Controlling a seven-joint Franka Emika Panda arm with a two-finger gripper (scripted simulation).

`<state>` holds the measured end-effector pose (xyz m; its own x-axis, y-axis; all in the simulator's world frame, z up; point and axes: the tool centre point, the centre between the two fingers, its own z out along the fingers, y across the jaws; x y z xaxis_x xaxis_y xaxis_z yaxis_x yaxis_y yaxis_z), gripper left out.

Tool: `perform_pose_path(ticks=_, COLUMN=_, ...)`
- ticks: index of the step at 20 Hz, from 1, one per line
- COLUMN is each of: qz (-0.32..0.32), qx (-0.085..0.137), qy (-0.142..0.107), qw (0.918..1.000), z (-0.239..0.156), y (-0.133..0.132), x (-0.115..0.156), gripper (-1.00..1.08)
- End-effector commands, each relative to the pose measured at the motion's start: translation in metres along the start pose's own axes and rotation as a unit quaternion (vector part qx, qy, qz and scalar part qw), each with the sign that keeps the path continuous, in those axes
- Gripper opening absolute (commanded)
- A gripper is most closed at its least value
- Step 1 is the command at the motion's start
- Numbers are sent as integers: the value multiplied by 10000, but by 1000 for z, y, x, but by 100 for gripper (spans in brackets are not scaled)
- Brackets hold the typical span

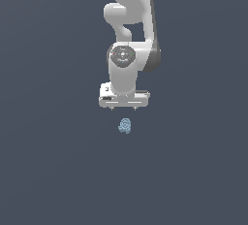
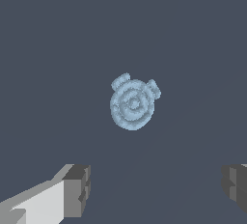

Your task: Pick up the object and move it to a goal position.

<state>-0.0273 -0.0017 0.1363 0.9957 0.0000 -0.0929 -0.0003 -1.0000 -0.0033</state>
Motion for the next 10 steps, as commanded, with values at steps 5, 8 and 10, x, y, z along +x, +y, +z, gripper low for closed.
perform_pose_path(ticks=5, qz=-106, qx=3, qy=-15, qw=9999, z=-1, y=-5, x=0, gripper=100)
perform_pose_path(ticks=8, qz=-279, qx=6, qy=-41, qw=9996, z=-3, y=-13, x=-1, gripper=100)
perform_pose_path(ticks=10, qz=-341, qx=7, qy=-51, qw=9994, z=-3, y=-16, x=-1, gripper=100)
